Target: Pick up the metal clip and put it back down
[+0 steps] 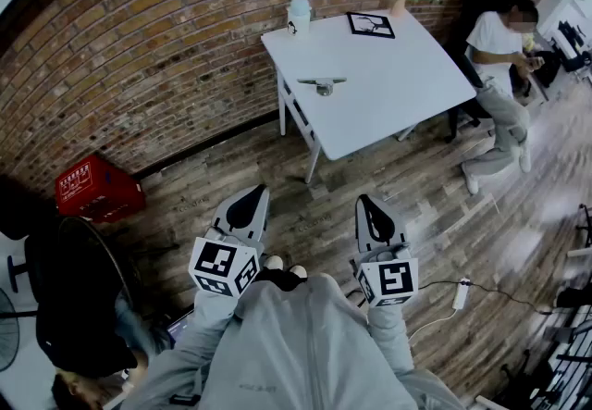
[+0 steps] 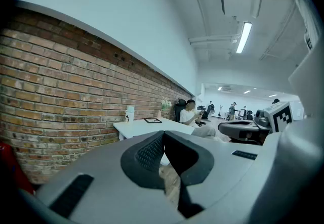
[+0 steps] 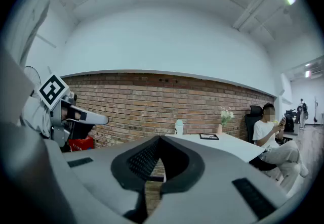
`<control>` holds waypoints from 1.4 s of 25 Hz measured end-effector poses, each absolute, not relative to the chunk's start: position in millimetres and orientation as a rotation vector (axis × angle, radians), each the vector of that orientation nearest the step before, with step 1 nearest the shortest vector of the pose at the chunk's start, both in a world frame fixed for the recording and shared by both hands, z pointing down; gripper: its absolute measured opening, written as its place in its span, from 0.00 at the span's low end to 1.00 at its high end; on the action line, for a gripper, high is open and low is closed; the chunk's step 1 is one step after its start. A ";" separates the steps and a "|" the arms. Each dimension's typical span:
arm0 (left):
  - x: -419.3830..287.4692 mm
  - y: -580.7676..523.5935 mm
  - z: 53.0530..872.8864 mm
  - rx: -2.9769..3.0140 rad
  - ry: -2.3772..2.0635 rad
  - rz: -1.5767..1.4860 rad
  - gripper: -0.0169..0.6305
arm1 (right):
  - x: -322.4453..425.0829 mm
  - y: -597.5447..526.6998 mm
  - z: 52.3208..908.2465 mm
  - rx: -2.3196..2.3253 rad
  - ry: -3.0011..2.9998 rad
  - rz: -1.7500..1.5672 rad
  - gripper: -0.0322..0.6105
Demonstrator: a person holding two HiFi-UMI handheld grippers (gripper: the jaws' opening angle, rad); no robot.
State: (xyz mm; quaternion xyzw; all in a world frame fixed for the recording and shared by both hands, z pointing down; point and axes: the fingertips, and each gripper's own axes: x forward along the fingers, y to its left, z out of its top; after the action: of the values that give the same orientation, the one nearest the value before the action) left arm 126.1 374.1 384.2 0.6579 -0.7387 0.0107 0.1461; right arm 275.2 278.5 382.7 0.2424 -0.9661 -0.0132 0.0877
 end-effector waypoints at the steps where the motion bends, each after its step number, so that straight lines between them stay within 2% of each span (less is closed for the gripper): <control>1: 127.5 375.1 385.2 1.892 -2.130 0.032 0.07 | 276.5 278.3 383.4 0.722 -2.882 -0.029 0.09; 15: 100.5 369.8 398.8 1.847 -2.154 0.007 0.07 | 242.2 268.6 392.5 0.646 -2.921 0.010 0.09; 35: -97.1 263.0 391.9 1.975 -2.034 0.045 0.07 | 63.5 169.4 390.5 0.848 -2.828 0.044 0.09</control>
State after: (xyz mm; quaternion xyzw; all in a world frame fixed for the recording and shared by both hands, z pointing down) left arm -97.1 263.0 391.9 0.6884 -0.7089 0.0157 0.1525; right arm 63.5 169.4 390.5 0.2859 -0.9535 0.0148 0.0943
